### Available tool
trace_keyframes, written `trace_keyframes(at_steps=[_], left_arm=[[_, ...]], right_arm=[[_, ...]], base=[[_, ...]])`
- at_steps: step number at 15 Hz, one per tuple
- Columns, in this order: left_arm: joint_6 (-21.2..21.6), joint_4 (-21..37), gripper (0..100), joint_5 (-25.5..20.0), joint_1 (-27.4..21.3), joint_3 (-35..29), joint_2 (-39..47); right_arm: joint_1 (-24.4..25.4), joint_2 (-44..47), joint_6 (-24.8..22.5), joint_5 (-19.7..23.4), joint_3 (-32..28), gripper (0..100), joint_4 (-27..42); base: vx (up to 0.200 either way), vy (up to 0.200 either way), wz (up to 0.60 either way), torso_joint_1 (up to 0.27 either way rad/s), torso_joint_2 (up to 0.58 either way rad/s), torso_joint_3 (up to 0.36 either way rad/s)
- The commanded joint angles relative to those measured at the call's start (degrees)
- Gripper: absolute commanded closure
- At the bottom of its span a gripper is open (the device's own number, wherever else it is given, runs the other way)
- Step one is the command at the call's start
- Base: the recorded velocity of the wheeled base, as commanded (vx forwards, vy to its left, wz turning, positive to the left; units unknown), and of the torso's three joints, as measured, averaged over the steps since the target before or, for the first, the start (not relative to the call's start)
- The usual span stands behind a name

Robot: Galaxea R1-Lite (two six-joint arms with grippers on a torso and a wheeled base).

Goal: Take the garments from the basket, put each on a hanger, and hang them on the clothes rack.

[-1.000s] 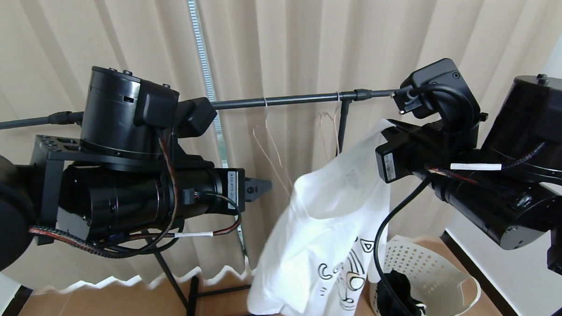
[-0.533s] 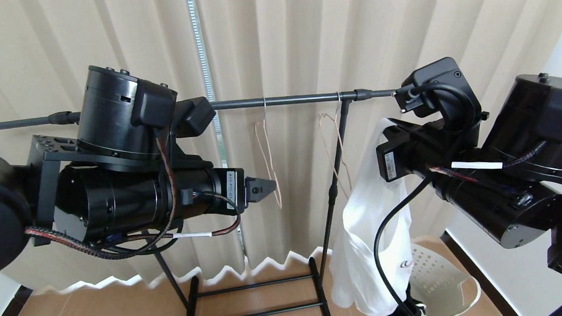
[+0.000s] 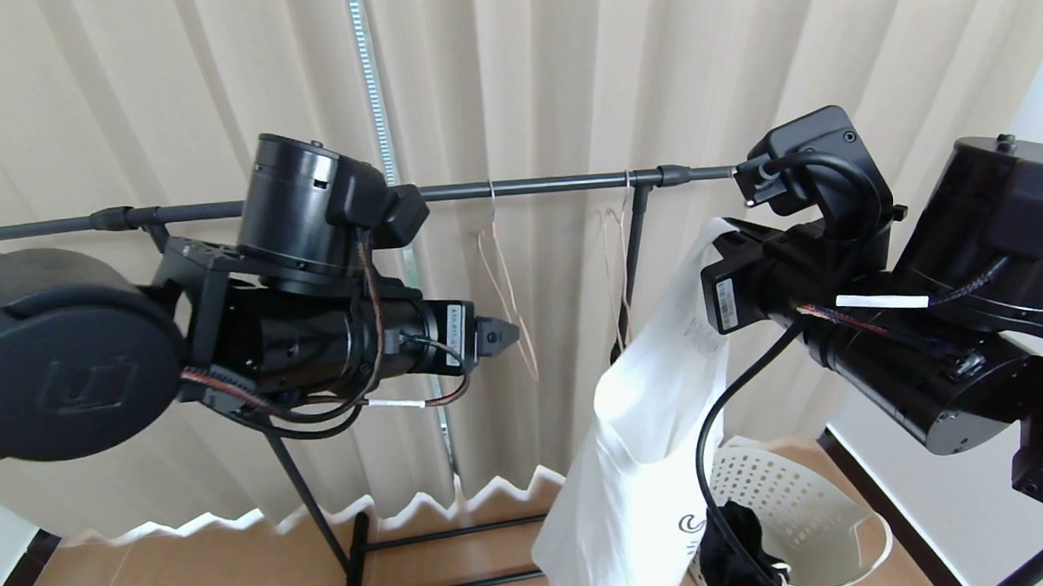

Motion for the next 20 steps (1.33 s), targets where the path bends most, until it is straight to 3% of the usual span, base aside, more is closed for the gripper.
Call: trace_keyframes(at_steps=[1, 3, 5, 7, 8, 13, 20], left_arm=[[0.34, 0.08, 0, 0.08, 2.43, -7.50, 10.98], [0.52, 0.17, 0, 0.17, 3.13, -10.31, 14.05], [3.07, 0.43, 0, 4.03, 4.71, -20.95, 24.34], [3.15, 0.52, 0, 6.76, 4.89, -26.05, 28.64], [2.98, 0.26, 0, 8.87, 4.89, -31.06, 32.33], [-0.19, 0.08, 0, 11.59, 4.36, -43.89, 41.39], [-0.10, 0.52, 0, 13.97, 4.45, -44.84, 43.76]], right_arm=[[0.02, 0.55, -0.04, -0.01, 0.12, 100, -0.13], [0.02, 0.55, -0.04, -0.01, 0.12, 100, -0.22], [0.02, 0.72, -0.13, -0.01, 0.21, 100, -0.22], [0.02, 0.90, -0.74, -0.01, 0.39, 100, -0.31], [0.02, 0.99, -0.83, -0.01, 0.39, 100, -0.39], [0.02, 0.90, -0.83, -0.01, 0.39, 100, -0.39], [0.02, 1.07, -0.83, 0.61, 0.39, 100, -0.39]], base=[[0.000, 0.000, 0.00, 0.000, 0.00, 0.000], [0.000, 0.000, 0.00, 0.000, 0.00, 0.000], [0.000, 0.000, 0.00, 0.000, 0.00, 0.000], [0.000, 0.000, 0.00, 0.000, 0.00, 0.000], [0.000, 0.000, 0.00, 0.000, 0.00, 0.000], [0.000, 0.000, 0.00, 0.000, 0.00, 0.000], [0.000, 0.000, 0.00, 0.000, 0.00, 0.000]])
